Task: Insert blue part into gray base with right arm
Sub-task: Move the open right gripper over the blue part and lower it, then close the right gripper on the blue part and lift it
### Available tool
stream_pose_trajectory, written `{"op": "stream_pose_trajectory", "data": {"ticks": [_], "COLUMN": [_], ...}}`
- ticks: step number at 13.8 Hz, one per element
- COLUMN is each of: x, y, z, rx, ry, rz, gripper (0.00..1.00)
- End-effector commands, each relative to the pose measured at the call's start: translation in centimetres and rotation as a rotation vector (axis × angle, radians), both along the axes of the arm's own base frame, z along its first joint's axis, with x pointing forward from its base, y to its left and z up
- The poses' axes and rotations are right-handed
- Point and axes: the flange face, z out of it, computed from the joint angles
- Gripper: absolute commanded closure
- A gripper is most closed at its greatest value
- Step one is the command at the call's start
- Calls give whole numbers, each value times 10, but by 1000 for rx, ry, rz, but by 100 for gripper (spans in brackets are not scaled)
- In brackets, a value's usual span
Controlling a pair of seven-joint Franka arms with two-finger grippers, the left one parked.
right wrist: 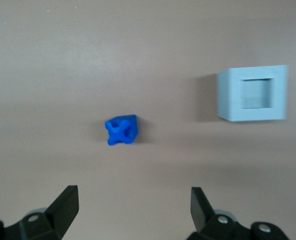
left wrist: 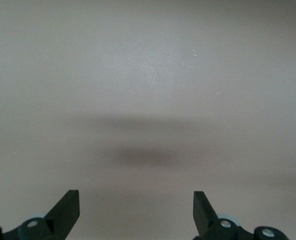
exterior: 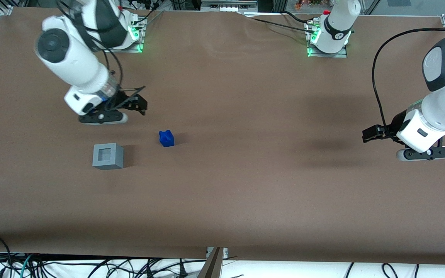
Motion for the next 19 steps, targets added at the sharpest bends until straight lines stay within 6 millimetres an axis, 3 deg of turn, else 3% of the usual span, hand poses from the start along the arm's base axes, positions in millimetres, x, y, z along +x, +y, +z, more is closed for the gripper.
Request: {"op": "stream_pose_trajectory", "data": {"ticks": [1, 3, 5, 10, 19], "x": [-13, -22, -35, -37, -20], "y": [19, 37, 42, 49, 50], "z": [-54, -93, -129, -178, -197], "rx": [12, 16, 23, 14, -16], "ry": [-21, -27, -49, -97, -116], "rz": [-2, 30, 45, 103, 152], "gripper": [1, 1, 1, 1, 2]}}
